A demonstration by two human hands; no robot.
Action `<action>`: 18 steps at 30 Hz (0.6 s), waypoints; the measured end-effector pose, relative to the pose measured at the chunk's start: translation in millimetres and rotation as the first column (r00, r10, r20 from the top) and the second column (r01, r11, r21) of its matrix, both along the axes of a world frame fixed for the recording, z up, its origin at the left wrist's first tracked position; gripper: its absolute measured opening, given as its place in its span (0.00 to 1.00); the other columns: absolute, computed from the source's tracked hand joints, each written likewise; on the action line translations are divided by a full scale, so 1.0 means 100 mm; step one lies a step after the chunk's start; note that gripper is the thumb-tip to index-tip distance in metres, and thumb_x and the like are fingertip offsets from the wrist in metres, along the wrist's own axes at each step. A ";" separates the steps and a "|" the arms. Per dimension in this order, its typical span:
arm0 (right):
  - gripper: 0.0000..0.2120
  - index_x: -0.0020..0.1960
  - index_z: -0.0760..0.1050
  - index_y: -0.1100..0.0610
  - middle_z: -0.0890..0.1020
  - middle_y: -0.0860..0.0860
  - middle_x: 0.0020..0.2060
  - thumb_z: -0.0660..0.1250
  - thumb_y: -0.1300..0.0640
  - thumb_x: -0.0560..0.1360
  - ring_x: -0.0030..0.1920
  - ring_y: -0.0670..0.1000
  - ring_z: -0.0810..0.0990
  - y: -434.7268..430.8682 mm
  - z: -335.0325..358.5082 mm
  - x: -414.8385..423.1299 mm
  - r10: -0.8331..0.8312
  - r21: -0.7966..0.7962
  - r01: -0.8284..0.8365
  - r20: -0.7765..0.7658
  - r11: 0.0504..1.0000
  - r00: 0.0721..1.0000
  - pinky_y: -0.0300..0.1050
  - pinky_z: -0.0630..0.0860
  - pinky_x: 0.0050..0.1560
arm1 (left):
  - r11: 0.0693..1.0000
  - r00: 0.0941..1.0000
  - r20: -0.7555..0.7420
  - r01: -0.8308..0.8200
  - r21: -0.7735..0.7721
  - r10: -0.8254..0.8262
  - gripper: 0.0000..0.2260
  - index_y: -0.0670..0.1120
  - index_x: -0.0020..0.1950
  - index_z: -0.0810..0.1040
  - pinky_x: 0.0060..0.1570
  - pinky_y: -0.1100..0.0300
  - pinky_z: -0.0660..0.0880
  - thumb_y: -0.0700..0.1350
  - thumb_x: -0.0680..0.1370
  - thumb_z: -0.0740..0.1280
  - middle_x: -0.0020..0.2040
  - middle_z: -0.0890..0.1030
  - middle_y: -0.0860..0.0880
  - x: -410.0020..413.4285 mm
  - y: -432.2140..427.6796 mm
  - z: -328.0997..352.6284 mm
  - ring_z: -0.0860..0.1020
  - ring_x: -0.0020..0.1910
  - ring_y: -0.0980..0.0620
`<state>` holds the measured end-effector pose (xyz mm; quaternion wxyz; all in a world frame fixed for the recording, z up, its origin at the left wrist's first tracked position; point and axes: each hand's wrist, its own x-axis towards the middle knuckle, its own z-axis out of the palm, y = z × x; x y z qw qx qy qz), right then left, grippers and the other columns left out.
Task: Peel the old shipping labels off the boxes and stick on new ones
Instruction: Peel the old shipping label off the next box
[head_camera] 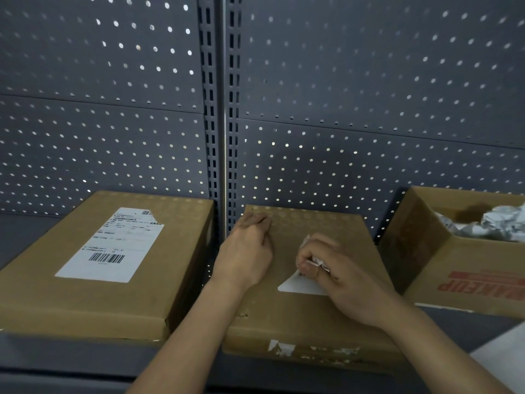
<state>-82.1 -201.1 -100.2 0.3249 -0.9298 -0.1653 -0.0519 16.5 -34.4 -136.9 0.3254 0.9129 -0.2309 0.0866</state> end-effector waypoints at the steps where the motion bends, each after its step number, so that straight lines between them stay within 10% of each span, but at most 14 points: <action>1: 0.08 0.45 0.70 0.46 0.73 0.42 0.47 0.57 0.50 0.81 0.52 0.47 0.74 0.00 0.00 0.00 0.003 0.003 -0.003 0.010 1.000 1.000 0.49 0.73 0.53 | 1.000 1.000 0.001 0.000 -0.001 0.000 0.22 0.46 0.75 0.68 0.75 0.60 0.52 0.38 0.79 0.56 0.75 0.66 0.51 0.00 0.00 0.00 0.56 0.77 0.52; 9: 0.08 0.49 0.74 0.45 0.80 0.49 0.45 0.58 0.54 0.82 0.43 0.49 0.78 -0.07 0.01 -0.04 -0.091 0.128 0.098 -0.055 0.987 0.994 0.50 0.77 0.43 | 1.000 1.000 0.003 -0.006 0.002 0.006 0.22 0.47 0.75 0.68 0.75 0.60 0.52 0.39 0.80 0.56 0.75 0.66 0.51 0.00 0.00 0.00 0.57 0.77 0.52; 14: 0.31 0.70 0.59 0.28 0.81 0.41 0.47 0.58 0.62 0.82 0.46 0.45 0.79 -0.05 0.05 -0.04 -0.050 0.186 0.064 -0.080 0.980 0.996 0.36 0.75 0.48 | 1.000 1.000 0.008 -0.009 0.003 0.009 0.22 0.47 0.74 0.69 0.75 0.60 0.52 0.39 0.80 0.56 0.75 0.67 0.50 0.00 0.00 -0.01 0.58 0.77 0.52; 18: 0.23 0.56 0.80 0.41 0.77 0.43 0.45 0.58 0.67 0.80 0.48 0.46 0.77 -0.03 0.02 -0.06 -0.022 0.140 0.025 -0.018 0.990 1.000 0.35 0.71 0.49 | 1.000 1.000 0.003 0.002 -0.004 -0.002 0.21 0.46 0.73 0.70 0.75 0.60 0.52 0.39 0.80 0.56 0.75 0.68 0.50 0.00 0.00 0.00 0.58 0.76 0.52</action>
